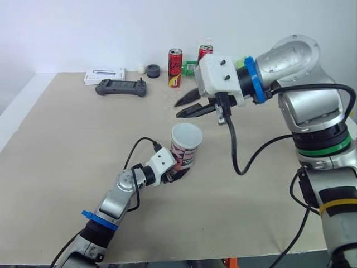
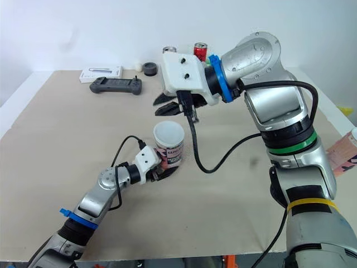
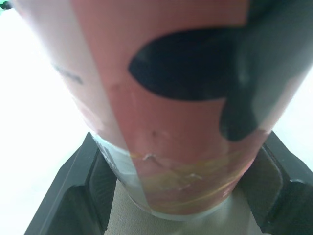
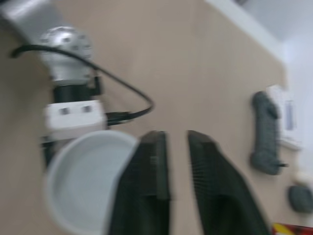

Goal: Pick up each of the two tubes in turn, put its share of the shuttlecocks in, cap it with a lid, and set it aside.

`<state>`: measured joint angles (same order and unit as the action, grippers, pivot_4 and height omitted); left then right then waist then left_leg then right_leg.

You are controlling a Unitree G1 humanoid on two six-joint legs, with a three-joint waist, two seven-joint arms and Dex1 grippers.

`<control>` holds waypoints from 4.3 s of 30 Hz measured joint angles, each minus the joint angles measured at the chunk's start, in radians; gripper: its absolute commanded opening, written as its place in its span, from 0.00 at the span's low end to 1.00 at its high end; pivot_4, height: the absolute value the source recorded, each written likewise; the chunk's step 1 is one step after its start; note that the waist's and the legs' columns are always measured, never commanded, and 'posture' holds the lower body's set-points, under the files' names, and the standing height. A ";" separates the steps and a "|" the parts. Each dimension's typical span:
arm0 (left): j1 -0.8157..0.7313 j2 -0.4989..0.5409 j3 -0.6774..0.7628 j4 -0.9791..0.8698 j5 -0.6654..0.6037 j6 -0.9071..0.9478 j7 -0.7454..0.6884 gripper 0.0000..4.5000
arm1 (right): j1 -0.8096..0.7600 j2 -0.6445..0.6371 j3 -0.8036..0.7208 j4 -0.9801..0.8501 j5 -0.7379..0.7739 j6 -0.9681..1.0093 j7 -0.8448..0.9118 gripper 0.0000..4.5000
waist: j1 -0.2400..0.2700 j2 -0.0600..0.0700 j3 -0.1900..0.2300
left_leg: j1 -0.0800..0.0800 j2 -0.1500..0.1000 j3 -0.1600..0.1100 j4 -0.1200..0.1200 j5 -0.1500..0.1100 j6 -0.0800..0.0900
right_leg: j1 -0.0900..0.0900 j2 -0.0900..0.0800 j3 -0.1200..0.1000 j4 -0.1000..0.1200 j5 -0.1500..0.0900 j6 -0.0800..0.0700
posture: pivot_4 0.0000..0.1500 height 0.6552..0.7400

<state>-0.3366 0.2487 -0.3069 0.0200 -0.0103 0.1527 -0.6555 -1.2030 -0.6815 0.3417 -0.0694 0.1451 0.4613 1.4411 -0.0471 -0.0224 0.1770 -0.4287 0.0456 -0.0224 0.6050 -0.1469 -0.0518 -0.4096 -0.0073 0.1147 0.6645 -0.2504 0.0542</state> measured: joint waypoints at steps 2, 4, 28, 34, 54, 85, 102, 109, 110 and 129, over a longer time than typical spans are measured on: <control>0.000 0.000 0.000 0.000 0.000 0.000 0.000 0.67 | 0.023 -0.003 0.014 -0.007 -0.002 0.006 0.005 0.01 | 0.000 0.000 0.000 | 0.000 0.000 0.000 0.000 0.000 0.000 | 0.000 0.000 0.000 0.000 0.000 0.000 | 1.00 1.00; 0.000 0.000 0.000 0.000 0.000 0.000 0.000 0.67 | 0.048 -0.009 0.039 -0.009 -0.004 0.015 0.018 0.01 | 0.000 0.000 0.000 | 0.000 0.000 0.000 0.000 0.000 0.000 | 0.000 0.000 0.000 0.000 0.000 0.000 | 1.00 1.00; 0.008 -0.005 0.001 0.021 0.000 0.024 0.012 0.67 | 0.143 0.008 0.091 0.003 -0.131 -0.106 0.016 0.01 | -0.002 -0.006 -0.023 | 0.009 0.001 0.000 -0.001 -0.001 -0.002 | 0.002 0.000 -0.001 0.000 -0.002 -0.003 | 1.00 1.00; 0.012 -0.002 0.005 0.003 -0.014 0.032 0.004 0.67 | 0.202 0.056 -0.035 0.035 0.005 0.030 -0.006 0.01 | -0.001 -0.006 -0.022 | 0.004 0.001 0.001 -0.002 -0.001 -0.002 | 0.002 0.000 -0.001 0.000 -0.002 -0.004 | 1.00 1.00; 0.087 0.288 0.229 -0.137 -0.333 0.209 -0.306 1.00 | 0.779 -0.021 -0.435 -0.172 0.349 0.270 -0.295 0.99 | -0.001 -0.004 -0.018 | -0.002 0.001 -0.006 -0.002 -0.014 0.006 | 0.001 0.002 -0.006 0.001 -0.014 0.000 | 1.00 1.00; -0.001 0.245 0.140 -0.146 -0.391 0.323 -0.336 1.00 | 0.866 0.289 -0.176 0.076 0.136 -0.133 -0.509 0.99 | -0.001 -0.006 -0.017 | -0.001 0.002 -0.007 0.000 -0.012 0.004 | 0.002 0.004 -0.005 0.001 -0.010 0.000 | 1.00 1.00; 0.001 0.217 0.146 -0.146 -0.382 0.325 -0.312 1.00 | 0.804 0.343 -0.148 0.176 0.105 -0.174 -0.507 0.84 | -0.002 -0.006 -0.017 | -0.001 0.002 -0.007 0.000 -0.012 0.004 | 0.003 0.004 -0.005 0.001 -0.010 0.000 | 1.00 1.00; 0.004 0.218 0.152 -0.146 -0.384 0.325 -0.310 1.00 | 0.808 0.341 -0.151 0.167 0.111 -0.167 -0.507 0.70 | -0.001 -0.006 -0.017 | -0.001 0.002 -0.007 0.000 -0.012 0.004 | 0.003 0.004 -0.005 0.001 -0.010 0.000 | 1.00 1.00; 0.003 0.218 0.152 -0.146 -0.385 0.324 -0.310 1.00 | 0.816 0.338 -0.154 0.151 0.118 -0.158 -0.508 0.70 | -0.001 -0.006 -0.017 | -0.001 0.002 -0.007 0.000 -0.012 0.004 | 0.003 0.004 -0.005 0.001 -0.010 0.000 | 1.00 1.00; -0.099 0.048 0.144 -0.136 -0.380 0.245 -0.223 1.00 | 0.903 0.279 -0.830 0.205 0.081 -0.136 -1.319 0.70 | -0.003 -0.004 -0.018 | 0.000 0.001 -0.005 0.001 -0.011 0.004 | 0.003 0.003 -0.002 0.001 -0.009 0.002 | 1.00 1.00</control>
<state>-0.4356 0.2972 -0.1628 -0.1157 -0.3908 0.3973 -0.8787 -0.2997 -0.4023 -0.4887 0.1359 0.2261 0.3256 0.1219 -0.0501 -0.0263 0.1595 -0.4285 0.0462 -0.0274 0.6061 -0.1584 -0.0481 -0.4063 -0.0038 0.1126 0.6659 -0.2591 0.0561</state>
